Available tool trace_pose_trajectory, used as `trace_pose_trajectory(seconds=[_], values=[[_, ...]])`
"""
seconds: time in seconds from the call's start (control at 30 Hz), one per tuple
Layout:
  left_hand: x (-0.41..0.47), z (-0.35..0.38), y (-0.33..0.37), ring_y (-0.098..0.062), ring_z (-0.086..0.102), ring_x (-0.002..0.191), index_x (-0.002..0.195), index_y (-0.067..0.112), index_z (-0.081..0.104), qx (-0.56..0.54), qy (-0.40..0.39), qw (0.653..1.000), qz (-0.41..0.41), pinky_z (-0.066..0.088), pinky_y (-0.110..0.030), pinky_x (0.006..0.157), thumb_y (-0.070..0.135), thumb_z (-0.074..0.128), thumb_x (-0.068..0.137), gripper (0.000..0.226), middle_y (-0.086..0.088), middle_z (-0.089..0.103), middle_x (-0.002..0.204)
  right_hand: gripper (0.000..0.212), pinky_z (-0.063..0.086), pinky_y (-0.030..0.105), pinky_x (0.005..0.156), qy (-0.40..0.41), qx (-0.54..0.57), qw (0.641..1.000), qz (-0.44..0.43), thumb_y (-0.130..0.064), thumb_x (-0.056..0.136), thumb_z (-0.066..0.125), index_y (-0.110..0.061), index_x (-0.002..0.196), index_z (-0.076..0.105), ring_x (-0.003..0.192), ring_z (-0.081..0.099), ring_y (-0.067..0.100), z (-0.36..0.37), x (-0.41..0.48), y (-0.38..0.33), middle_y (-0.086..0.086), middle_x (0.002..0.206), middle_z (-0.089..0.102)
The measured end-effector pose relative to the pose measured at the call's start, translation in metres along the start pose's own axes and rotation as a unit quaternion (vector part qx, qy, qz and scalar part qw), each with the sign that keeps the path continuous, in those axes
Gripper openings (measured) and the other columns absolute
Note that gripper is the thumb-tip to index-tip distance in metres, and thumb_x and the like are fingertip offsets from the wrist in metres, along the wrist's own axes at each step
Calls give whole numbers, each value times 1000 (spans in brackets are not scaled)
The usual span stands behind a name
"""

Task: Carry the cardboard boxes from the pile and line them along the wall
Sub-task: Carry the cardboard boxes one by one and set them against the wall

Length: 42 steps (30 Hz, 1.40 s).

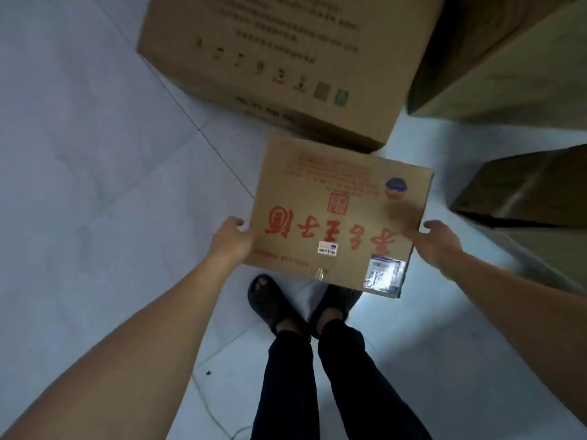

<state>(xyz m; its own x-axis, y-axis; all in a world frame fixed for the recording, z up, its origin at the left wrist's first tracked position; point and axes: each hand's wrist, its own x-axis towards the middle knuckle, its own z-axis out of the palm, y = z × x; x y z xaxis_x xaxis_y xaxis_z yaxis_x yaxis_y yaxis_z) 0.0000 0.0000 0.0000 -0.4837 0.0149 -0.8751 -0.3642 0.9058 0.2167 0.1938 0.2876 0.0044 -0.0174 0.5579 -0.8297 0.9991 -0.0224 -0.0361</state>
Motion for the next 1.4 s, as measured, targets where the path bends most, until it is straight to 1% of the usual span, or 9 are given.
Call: trace_pose_trajectory(seconds=[0.1,0.27,0.37,0.53,0.63,0.83,1.07,1.2,1.4], values=[[37,23,-5,-28,50,124,149,16,31,-62,-19,998,-24,42,-35,99,50,48,97,65,-9,48,143,58,52,36,77,-17,145,989,30,-52,84,69,-8,120,59,85,65,24,32,32,5,10,104,69],[44,50,-22,-21,54,110,138,17,40,-158,-34,985,-53,45,-39,94,57,42,97,57,0,55,125,72,52,27,60,2,260,964,50,-61,74,75,-10,122,59,82,71,22,53,48,14,8,104,72],[34,46,-26,-24,57,112,132,21,43,-188,-36,979,-70,48,-48,98,59,47,94,54,-2,58,126,61,52,30,62,-11,247,968,38,-56,81,71,-12,121,57,83,70,23,46,42,9,7,102,71],[-13,0,-25,-25,56,110,132,23,44,-196,-21,978,-72,49,-39,85,55,50,94,50,0,57,121,51,60,42,74,-51,139,989,-32,-55,78,73,-14,107,65,72,75,27,9,0,-40,4,83,77],[-61,-56,-20,-23,61,106,121,29,50,-199,5,979,-54,53,-42,89,58,60,85,47,5,63,115,41,61,45,75,-64,71,994,-60,-53,79,74,-18,98,63,69,74,27,-21,-56,-80,5,80,76],[-189,-179,-27,-21,62,99,113,24,58,-200,84,975,-39,52,-40,90,57,61,86,43,2,65,108,33,51,25,54,-73,16,988,-137,-47,83,73,-15,92,66,63,70,18,-75,-216,-160,2,73,72],[-290,-303,-82,-27,61,101,115,18,56,-315,161,935,-30,51,-42,87,57,61,87,48,-6,64,112,28,61,42,80,-73,2,972,-222,-43,78,78,-17,79,68,74,73,25,-81,-389,-266,5,75,74],[-323,-392,-127,-27,63,96,112,16,59,-376,202,904,-15,53,-44,88,53,64,85,47,-9,67,109,22,58,44,77,-48,13,955,-292,-27,87,70,-6,82,70,67,68,27,-49,-483,-335,8,67,69],[-372,-558,-219,-28,65,94,112,15,63,-426,268,863,33,55,-45,87,58,68,72,60,-8,68,106,28,59,46,83,-19,-20,927,-374,-29,89,67,-1,88,69,85,71,33,34,-626,-443,17,90,73]])
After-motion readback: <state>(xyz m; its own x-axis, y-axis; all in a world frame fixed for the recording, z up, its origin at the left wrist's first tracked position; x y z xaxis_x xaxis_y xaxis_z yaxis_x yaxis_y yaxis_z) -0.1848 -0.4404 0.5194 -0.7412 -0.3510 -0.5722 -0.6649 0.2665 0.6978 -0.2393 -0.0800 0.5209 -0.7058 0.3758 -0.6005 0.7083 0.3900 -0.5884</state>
